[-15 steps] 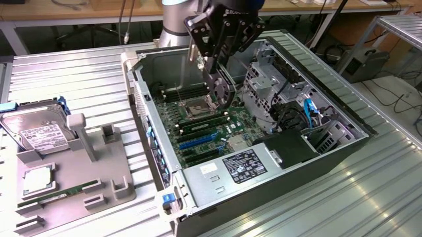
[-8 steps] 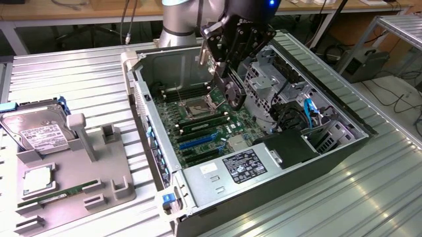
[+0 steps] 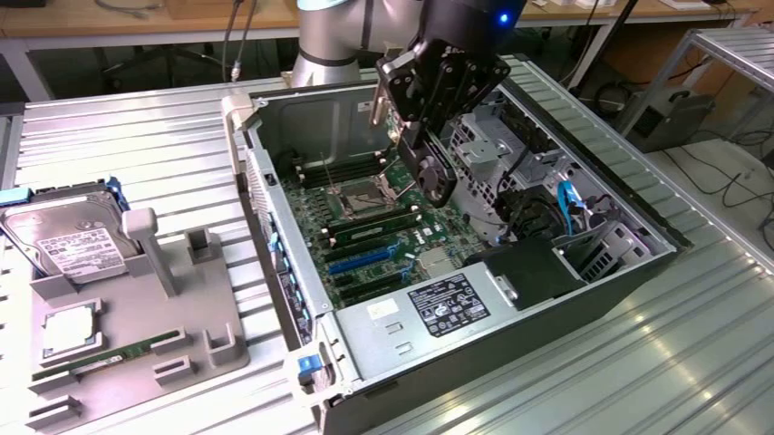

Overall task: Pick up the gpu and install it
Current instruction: 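Pick up the gpu and move the gpu toward the slot, then insert the gpu into the slot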

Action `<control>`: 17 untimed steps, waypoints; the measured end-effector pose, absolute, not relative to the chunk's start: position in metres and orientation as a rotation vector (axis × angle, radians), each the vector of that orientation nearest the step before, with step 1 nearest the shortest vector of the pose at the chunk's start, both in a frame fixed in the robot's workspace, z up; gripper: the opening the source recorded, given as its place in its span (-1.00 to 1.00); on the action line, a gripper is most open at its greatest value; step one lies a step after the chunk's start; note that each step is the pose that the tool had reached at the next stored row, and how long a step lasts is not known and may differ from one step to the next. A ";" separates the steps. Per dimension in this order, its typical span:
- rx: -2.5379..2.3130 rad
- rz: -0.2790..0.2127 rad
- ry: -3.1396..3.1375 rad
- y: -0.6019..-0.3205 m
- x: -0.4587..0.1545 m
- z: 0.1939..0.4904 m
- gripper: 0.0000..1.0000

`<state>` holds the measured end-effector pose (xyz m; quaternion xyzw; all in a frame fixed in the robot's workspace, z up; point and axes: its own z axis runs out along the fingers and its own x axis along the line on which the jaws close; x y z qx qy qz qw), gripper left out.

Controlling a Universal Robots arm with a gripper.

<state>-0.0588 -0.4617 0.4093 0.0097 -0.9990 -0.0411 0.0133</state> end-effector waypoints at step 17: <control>0.131 -0.127 -3.107 -0.462 -0.058 0.409 -0.47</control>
